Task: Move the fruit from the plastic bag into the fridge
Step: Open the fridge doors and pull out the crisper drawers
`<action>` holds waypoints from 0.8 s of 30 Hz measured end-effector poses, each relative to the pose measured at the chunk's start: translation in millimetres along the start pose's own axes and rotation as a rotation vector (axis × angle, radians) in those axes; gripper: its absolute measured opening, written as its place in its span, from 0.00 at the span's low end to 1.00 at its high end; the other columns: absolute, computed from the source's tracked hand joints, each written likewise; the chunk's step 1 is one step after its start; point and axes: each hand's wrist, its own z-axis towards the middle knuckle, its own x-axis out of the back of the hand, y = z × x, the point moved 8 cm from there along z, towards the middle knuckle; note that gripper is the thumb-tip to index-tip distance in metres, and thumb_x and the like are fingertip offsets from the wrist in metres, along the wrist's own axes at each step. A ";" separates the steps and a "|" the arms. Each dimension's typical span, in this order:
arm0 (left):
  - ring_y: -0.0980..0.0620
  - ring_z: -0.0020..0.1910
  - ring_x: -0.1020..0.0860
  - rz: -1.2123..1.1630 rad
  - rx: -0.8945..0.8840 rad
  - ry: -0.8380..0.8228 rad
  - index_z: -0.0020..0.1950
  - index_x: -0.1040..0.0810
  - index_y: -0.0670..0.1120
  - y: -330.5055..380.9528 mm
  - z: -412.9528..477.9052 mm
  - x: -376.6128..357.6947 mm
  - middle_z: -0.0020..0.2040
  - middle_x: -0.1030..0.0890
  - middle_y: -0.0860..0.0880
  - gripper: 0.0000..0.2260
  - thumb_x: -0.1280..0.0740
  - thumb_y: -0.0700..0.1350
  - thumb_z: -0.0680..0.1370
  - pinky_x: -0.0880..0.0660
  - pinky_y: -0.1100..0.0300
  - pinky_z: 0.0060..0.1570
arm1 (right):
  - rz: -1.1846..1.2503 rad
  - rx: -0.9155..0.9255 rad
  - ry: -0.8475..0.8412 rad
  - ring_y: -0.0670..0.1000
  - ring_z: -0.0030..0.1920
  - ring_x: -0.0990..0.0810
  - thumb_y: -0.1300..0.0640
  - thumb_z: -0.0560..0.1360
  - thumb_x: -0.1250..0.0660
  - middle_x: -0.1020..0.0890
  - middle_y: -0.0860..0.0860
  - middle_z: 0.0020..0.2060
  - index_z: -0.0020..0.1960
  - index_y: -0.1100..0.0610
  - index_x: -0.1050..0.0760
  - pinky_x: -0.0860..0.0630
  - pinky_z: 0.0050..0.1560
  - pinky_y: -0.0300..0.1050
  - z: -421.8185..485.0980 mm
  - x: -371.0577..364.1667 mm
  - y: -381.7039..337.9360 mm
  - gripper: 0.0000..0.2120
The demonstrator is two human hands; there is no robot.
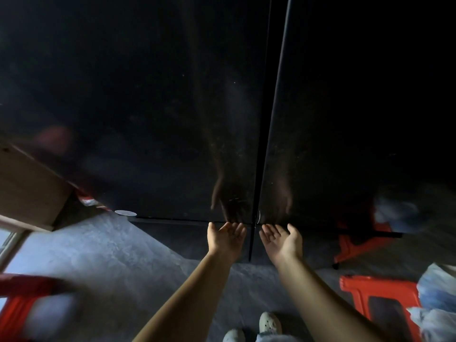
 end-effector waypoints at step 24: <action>0.40 0.75 0.45 -0.098 0.050 -0.089 0.75 0.45 0.37 -3.1 13.3 5.6 0.75 0.44 0.36 0.31 0.53 0.59 0.81 0.48 0.48 0.74 | 0.187 0.036 -0.034 0.60 0.72 0.38 0.53 0.81 0.51 0.38 0.61 0.73 0.74 0.62 0.44 0.41 0.72 0.55 7.6 13.2 -11.0 0.24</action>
